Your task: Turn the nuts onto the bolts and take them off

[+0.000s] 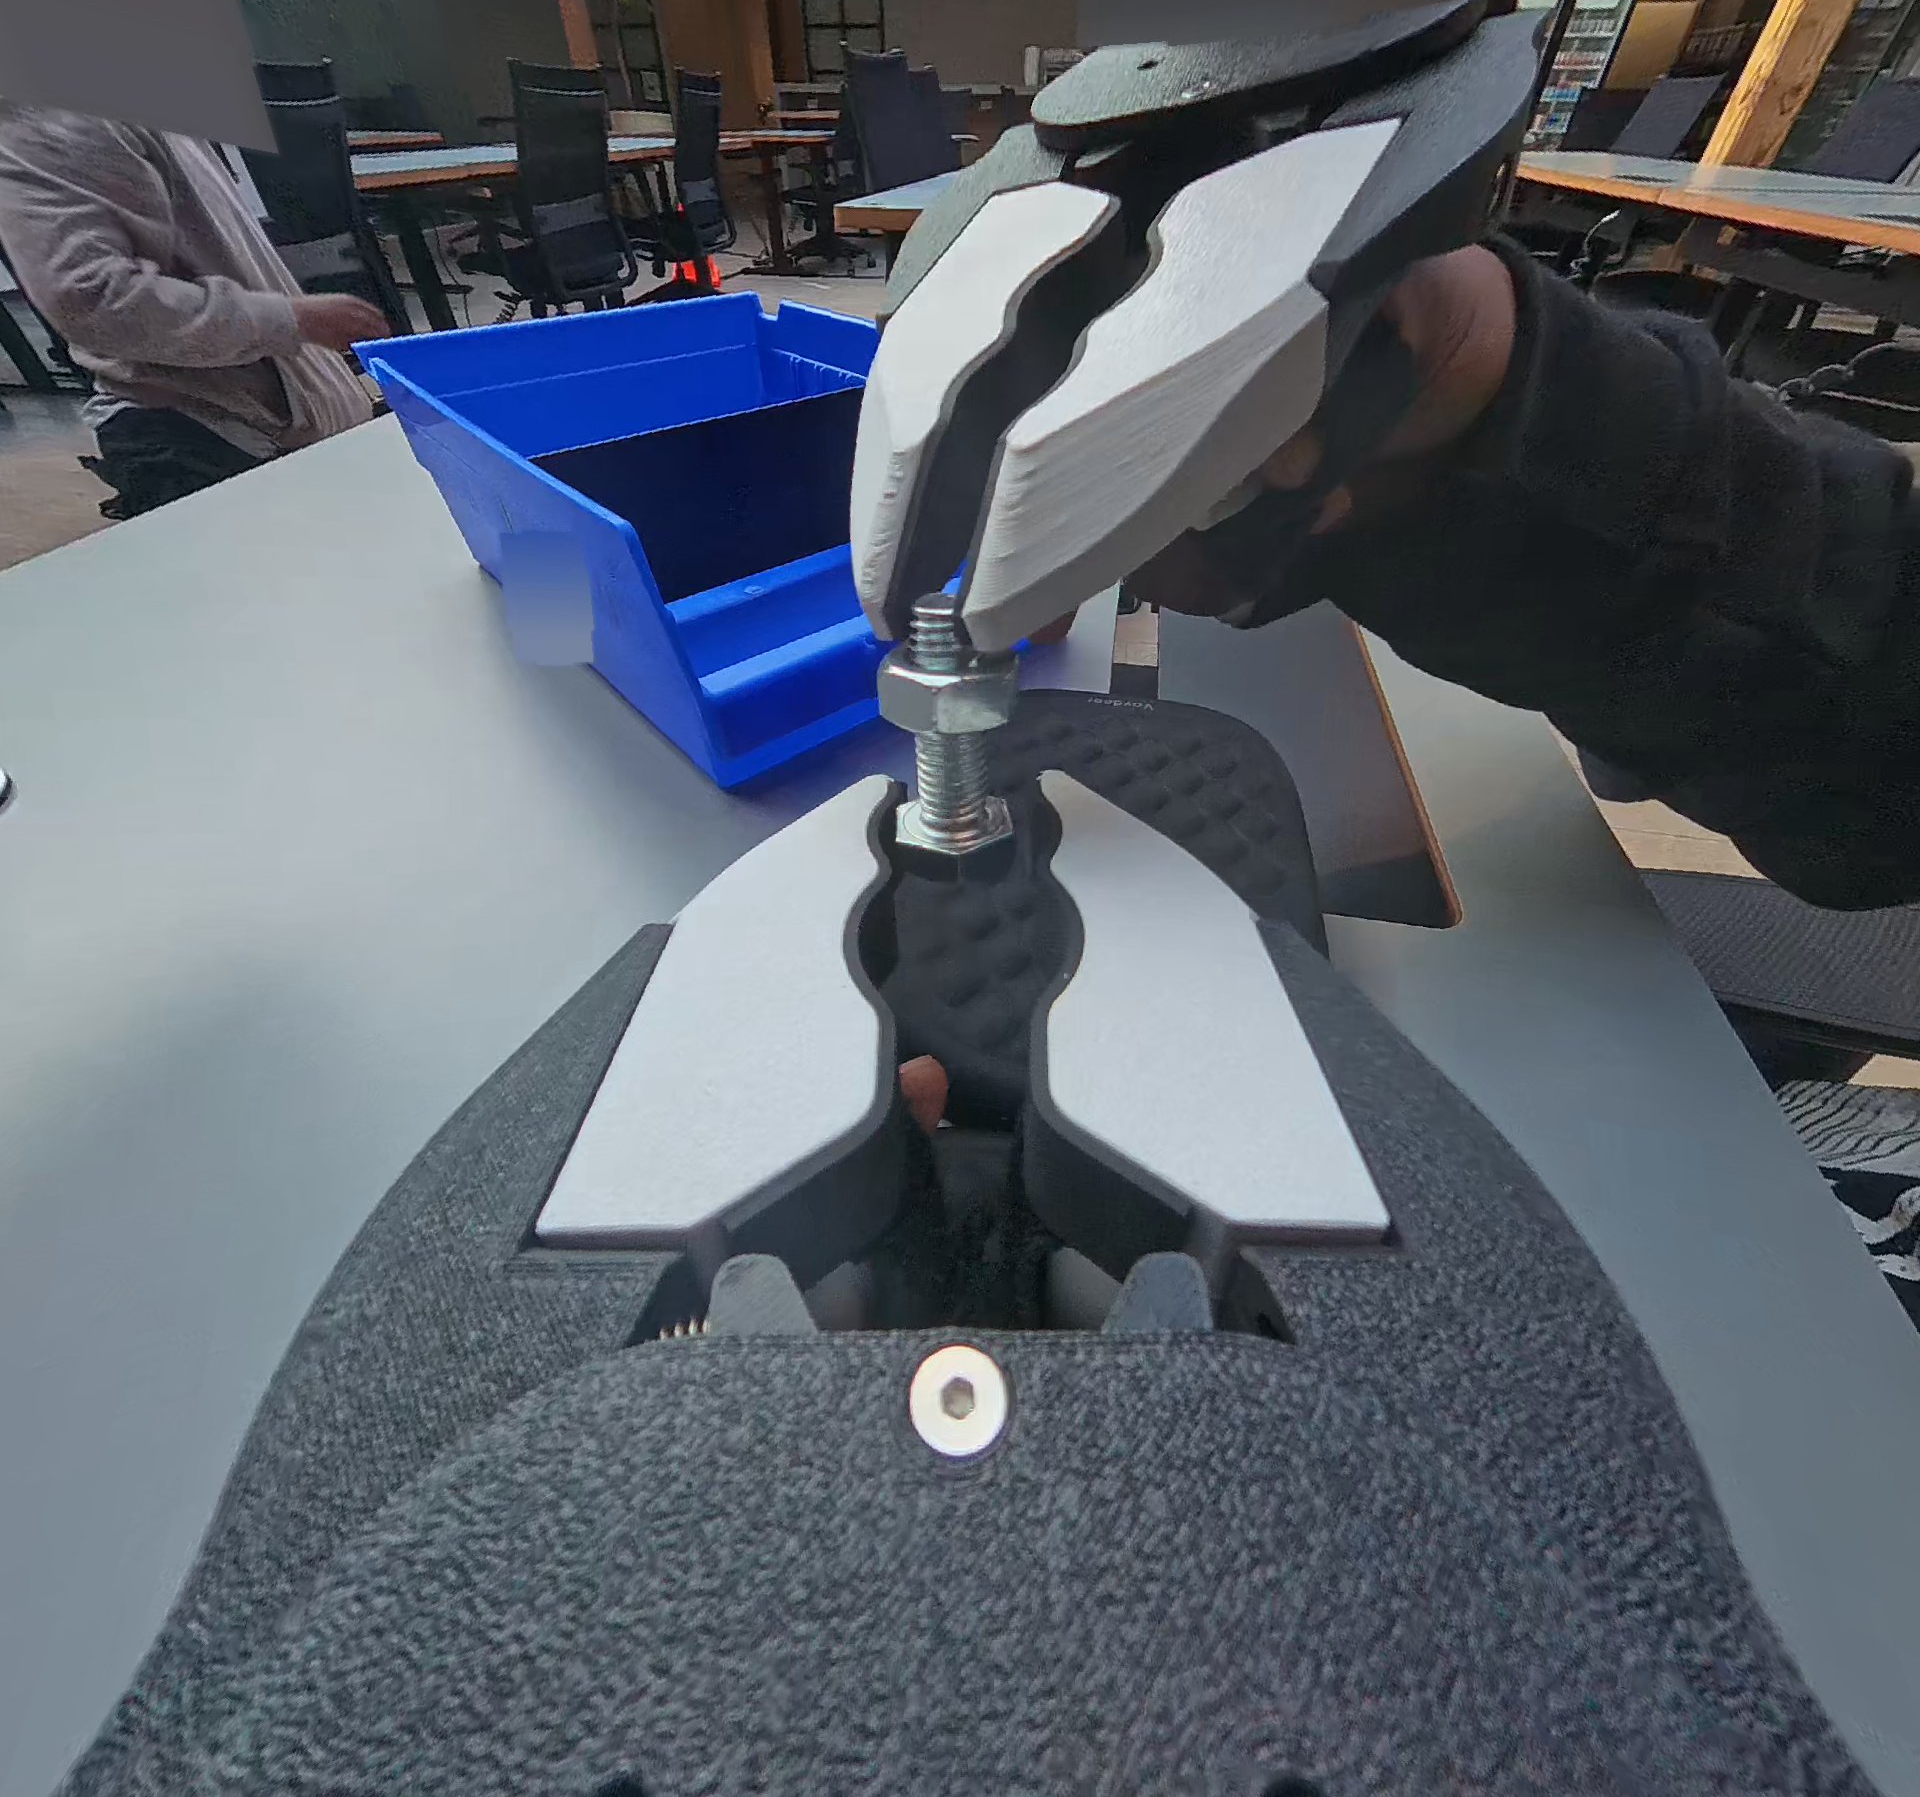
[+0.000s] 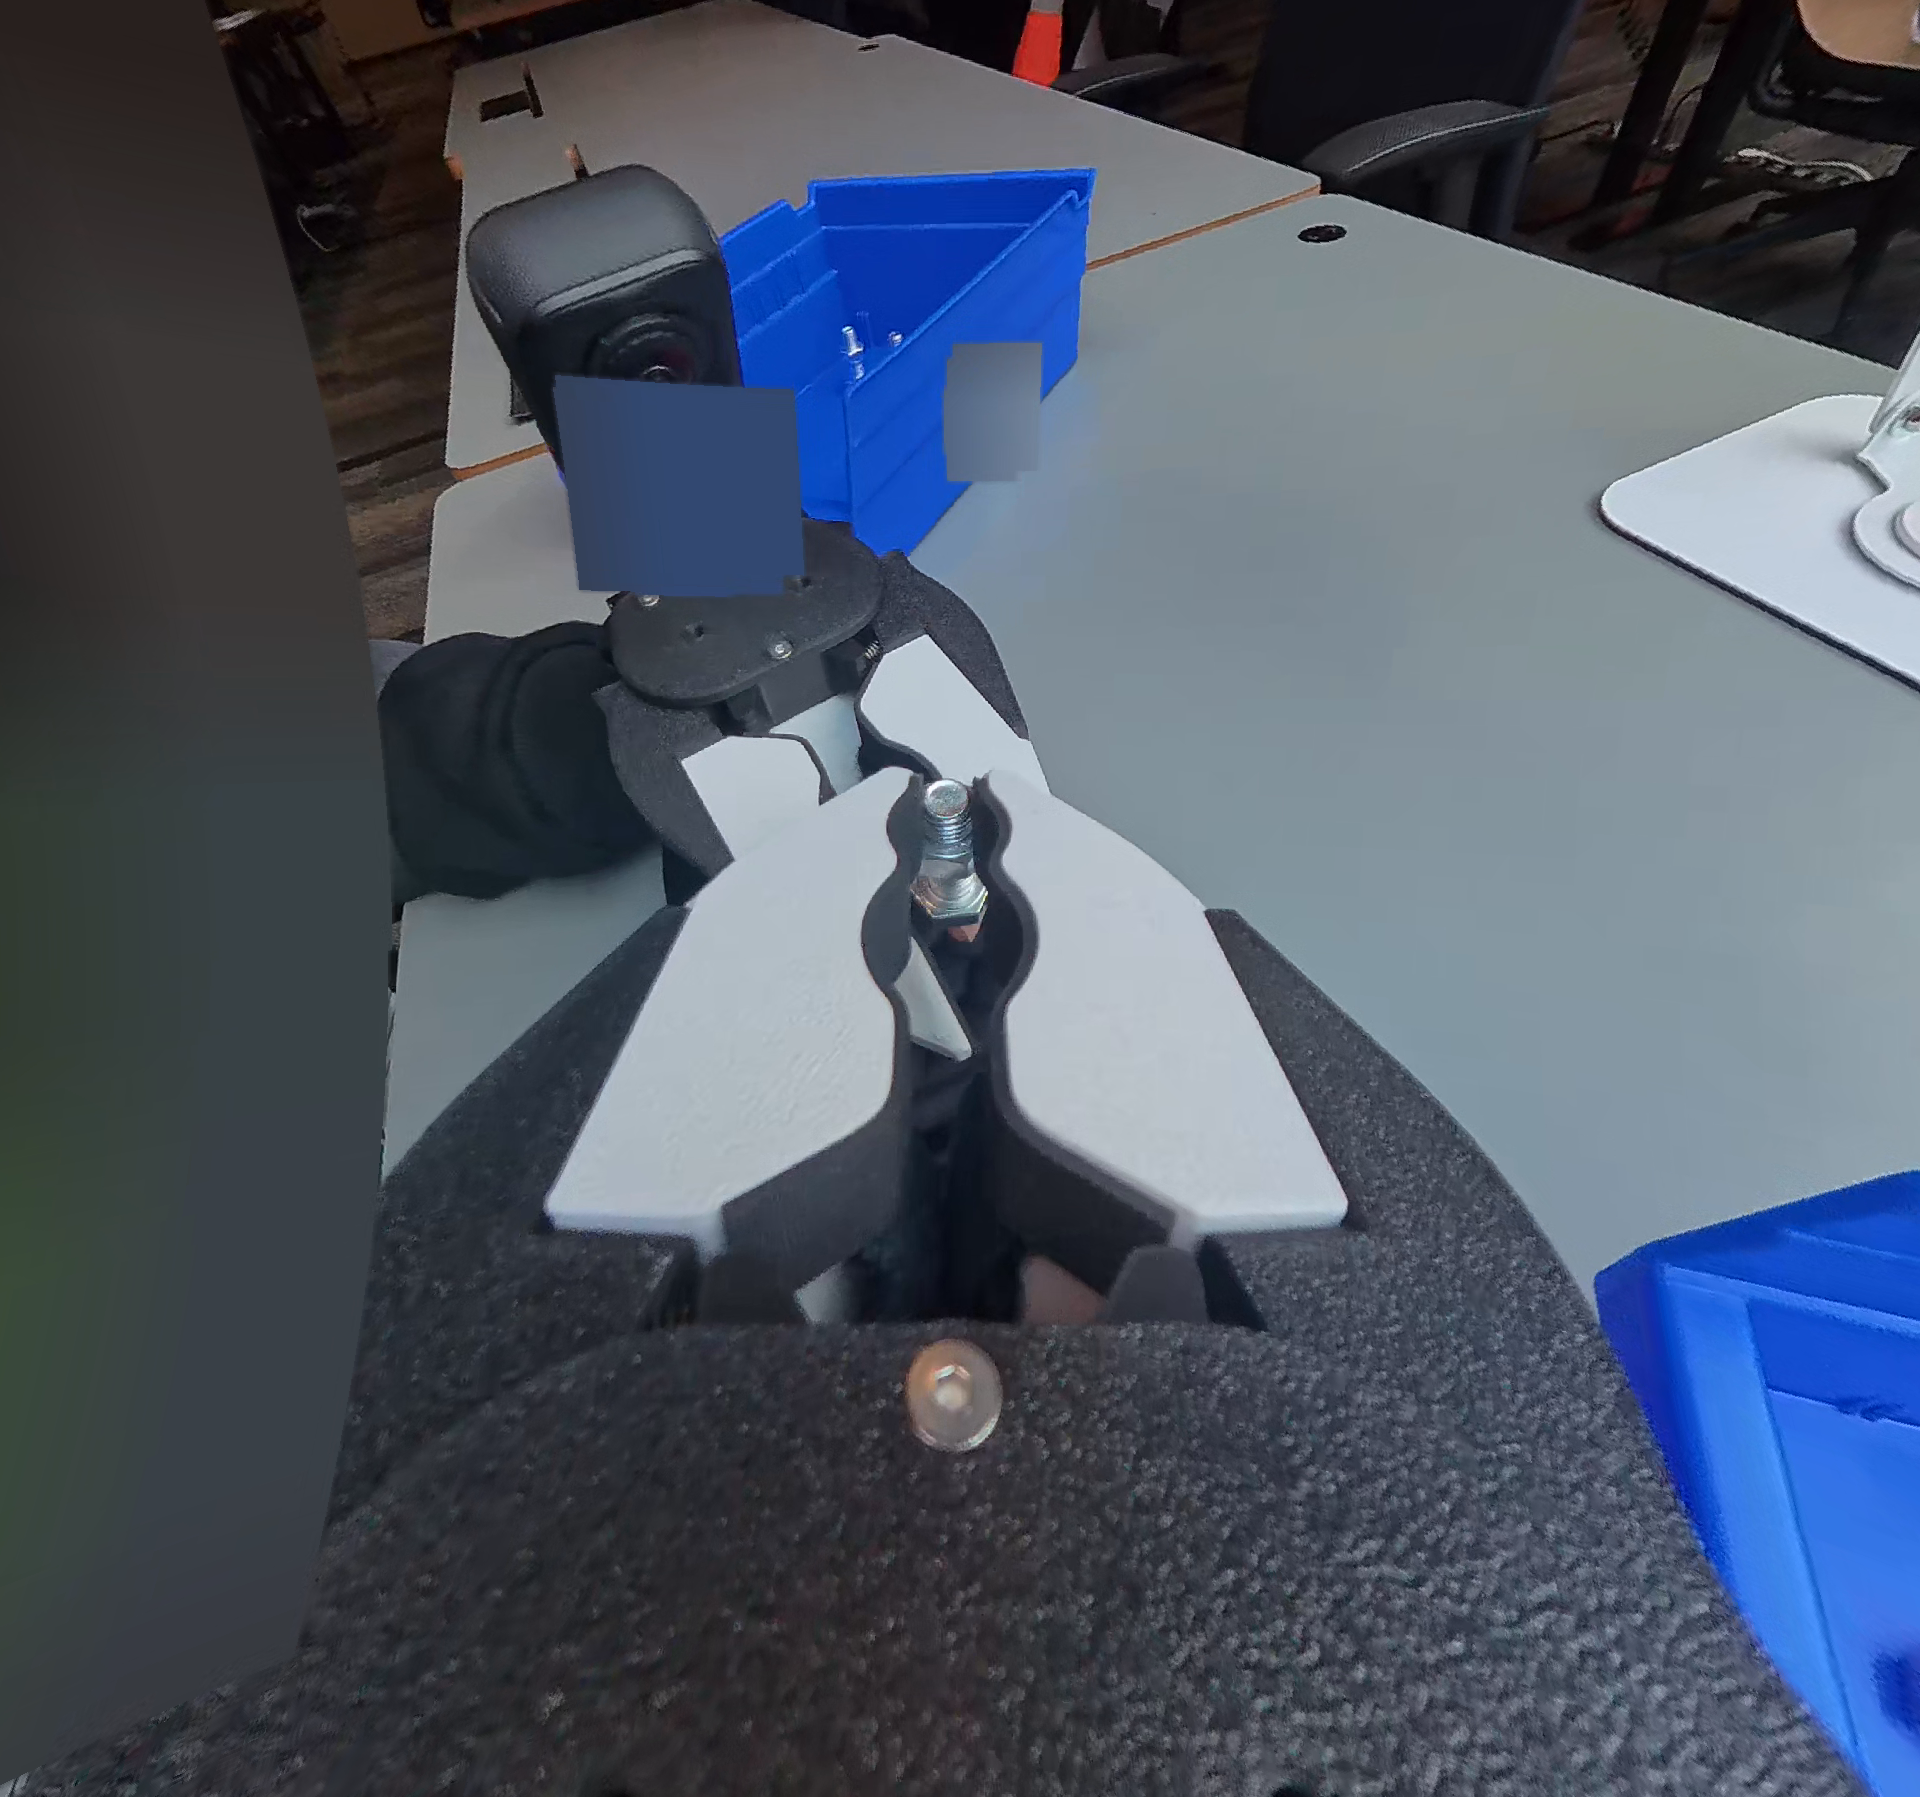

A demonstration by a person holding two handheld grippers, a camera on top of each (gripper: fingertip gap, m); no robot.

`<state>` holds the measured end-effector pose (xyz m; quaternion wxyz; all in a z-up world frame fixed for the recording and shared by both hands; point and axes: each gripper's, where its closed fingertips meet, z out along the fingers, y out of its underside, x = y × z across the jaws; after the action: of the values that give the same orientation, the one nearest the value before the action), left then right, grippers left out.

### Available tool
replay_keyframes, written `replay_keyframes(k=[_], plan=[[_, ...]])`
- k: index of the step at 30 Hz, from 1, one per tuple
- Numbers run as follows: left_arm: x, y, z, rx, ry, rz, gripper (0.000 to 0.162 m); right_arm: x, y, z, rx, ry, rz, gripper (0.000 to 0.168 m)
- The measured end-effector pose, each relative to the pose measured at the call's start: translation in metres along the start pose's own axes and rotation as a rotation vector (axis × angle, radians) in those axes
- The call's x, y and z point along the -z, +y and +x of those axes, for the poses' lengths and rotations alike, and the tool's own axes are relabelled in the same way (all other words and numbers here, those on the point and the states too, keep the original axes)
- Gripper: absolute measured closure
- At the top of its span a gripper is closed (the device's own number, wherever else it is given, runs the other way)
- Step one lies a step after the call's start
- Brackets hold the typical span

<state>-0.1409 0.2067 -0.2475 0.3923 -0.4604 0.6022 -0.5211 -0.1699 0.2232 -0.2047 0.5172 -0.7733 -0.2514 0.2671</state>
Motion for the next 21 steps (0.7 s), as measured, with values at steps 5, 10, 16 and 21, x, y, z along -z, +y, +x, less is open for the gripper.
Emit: replay_keyframes(k=[5, 10, 16, 21], plan=[[-0.0009, 0.0016, -0.0022, -0.018, -0.026, -0.009, 0.141, -0.0012, -0.0005, 0.0035, -0.045, 0.019, 0.030, 0.161], [-0.0002, 0.0007, -0.0035, -0.013, -0.033, -0.002, 0.146, -0.0019, -0.0020, 0.0031, -0.059, 0.024, 0.053, 0.161], [0.0014, 0.0000, -0.0016, -0.019, -0.020, 0.011, 0.147, -0.0024, -0.0033, -0.0001, -0.041, 0.010, 0.066, 0.155], [0.0032, -0.0016, 0.0006, -0.042, -0.015, 0.041, 0.147, -0.0044, 0.0009, 0.0002, 0.028, 0.014, 0.120, 0.094]])
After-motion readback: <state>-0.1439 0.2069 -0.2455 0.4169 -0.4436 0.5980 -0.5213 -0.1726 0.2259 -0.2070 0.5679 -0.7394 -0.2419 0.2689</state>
